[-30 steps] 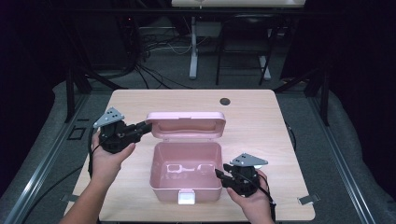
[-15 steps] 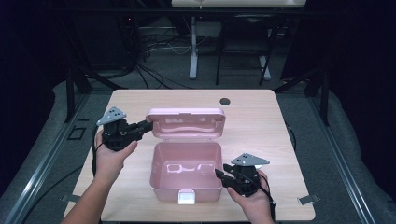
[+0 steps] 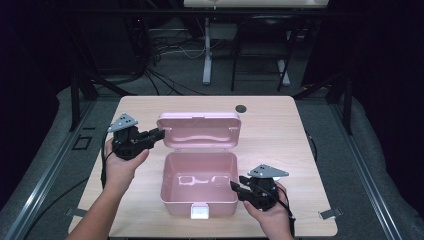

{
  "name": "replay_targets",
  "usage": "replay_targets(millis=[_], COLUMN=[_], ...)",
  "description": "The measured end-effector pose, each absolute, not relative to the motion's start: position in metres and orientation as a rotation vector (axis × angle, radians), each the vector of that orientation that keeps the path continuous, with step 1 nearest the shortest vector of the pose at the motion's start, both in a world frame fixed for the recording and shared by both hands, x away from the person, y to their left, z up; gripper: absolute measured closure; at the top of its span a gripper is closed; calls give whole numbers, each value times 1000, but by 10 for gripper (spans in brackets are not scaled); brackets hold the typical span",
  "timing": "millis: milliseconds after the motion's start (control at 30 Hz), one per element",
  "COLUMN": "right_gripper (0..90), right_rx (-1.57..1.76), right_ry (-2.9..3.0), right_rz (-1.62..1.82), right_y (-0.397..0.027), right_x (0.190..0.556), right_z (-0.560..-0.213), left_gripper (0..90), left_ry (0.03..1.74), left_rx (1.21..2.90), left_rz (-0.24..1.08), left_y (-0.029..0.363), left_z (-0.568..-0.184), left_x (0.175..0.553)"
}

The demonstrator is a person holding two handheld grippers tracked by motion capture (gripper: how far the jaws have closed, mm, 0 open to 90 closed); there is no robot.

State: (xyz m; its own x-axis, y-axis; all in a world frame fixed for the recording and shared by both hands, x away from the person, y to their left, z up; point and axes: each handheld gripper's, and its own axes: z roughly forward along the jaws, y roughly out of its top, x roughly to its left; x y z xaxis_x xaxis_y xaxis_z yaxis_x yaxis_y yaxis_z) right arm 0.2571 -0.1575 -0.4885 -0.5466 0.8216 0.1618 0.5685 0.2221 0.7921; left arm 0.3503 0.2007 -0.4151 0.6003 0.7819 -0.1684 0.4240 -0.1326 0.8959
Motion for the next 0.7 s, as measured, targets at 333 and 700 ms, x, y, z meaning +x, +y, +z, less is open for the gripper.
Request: replay_targets(millis=[333, 700], right_gripper=[621, 619], right_rx=[1307, 1302], right_ry=[2205, 2205], right_rz=[1244, 1243], right_y=[-158, -158], right_x=[257, 257], right_z=[-489, -489], left_gripper=[804, 809], left_ry=[1009, 1021], left_rx=[1755, 1764], left_rz=[397, 399], left_y=[200, 199], left_z=[-423, -427], left_x=[355, 360])
